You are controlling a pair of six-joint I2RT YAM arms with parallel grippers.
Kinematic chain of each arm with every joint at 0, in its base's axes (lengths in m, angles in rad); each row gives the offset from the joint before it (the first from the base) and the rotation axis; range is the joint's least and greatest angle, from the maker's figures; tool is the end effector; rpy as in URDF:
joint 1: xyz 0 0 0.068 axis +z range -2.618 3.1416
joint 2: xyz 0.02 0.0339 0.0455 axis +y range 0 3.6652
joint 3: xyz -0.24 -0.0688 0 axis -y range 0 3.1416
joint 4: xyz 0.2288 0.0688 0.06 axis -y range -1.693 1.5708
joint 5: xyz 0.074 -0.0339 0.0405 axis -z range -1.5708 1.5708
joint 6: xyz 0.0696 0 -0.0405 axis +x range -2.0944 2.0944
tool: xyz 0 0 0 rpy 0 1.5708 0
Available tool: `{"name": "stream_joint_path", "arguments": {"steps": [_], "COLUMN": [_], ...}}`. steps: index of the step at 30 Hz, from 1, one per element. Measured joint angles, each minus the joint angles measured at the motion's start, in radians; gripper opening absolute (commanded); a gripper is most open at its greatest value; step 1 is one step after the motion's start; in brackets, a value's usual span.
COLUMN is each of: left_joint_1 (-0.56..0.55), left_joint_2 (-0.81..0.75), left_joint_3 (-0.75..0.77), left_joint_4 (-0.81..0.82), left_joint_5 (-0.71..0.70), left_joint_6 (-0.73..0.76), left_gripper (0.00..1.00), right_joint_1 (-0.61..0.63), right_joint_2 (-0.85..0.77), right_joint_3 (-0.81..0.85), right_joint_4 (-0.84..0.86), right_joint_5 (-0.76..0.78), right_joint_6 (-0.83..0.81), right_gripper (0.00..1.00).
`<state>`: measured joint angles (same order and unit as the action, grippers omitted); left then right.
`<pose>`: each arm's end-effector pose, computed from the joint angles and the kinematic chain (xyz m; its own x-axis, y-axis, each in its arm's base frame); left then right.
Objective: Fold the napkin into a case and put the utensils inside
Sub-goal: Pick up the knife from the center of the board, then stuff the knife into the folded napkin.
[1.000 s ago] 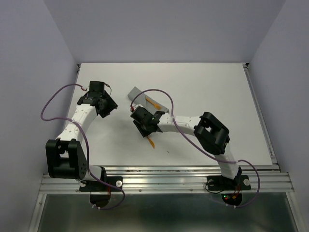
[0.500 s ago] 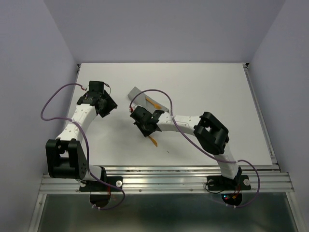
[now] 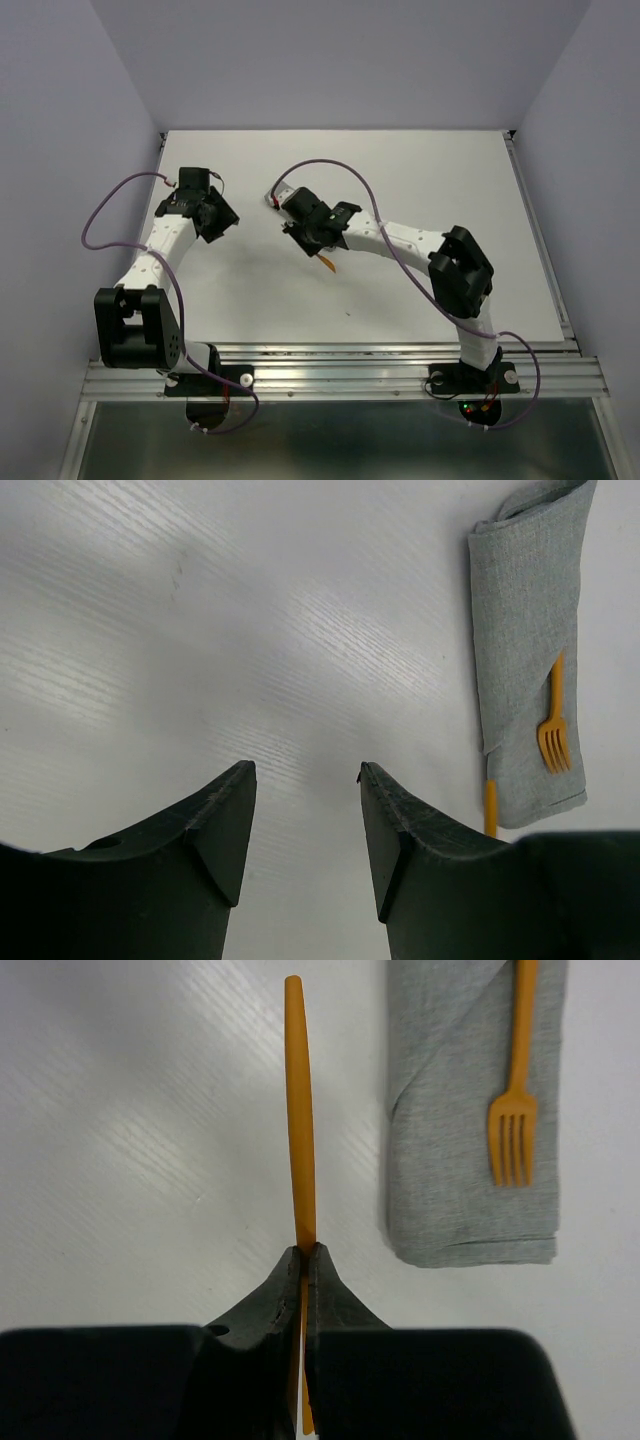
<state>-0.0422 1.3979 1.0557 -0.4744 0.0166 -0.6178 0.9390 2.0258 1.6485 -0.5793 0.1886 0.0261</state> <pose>0.3124 -0.0143 0.2250 -0.6246 -0.5533 -0.5511 -0.3781 0.8317 -0.4065 0.2718 0.3492 0.1842 -0.5015 -0.6418 -0.5801 -0.7160 0.6843 -0.1381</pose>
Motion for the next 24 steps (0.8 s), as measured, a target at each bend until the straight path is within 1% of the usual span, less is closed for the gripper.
{"name": "stream_joint_path", "arguments": {"steps": [8, 12, 18, 24], "left_joint_1": [0.001, 0.001, 0.005, 0.006], "left_joint_2": [0.011, 0.017, 0.019, 0.020], "left_joint_3": [0.000, 0.000, 0.000, 0.000], "left_joint_4": [0.014, 0.015, 0.015, 0.015], "left_joint_5": [0.026, 0.035, 0.037, 0.040], "left_joint_6": [0.008, 0.008, 0.009, 0.010], "left_gripper": [0.56, 0.56, 0.56, 0.56], "right_joint_1": [-0.080, -0.121, -0.175, -0.182], "right_joint_2": [0.000, 0.040, 0.106, 0.143], "right_joint_3": [0.150, 0.224, 0.232, 0.214], "right_joint_4": [-0.076, -0.105, -0.137, -0.156], "right_joint_5": [-0.003, -0.003, 0.007, 0.026], "right_joint_6": [-0.100, -0.137, -0.167, -0.183], "right_gripper": [0.01, 0.01, 0.01, 0.01]}}
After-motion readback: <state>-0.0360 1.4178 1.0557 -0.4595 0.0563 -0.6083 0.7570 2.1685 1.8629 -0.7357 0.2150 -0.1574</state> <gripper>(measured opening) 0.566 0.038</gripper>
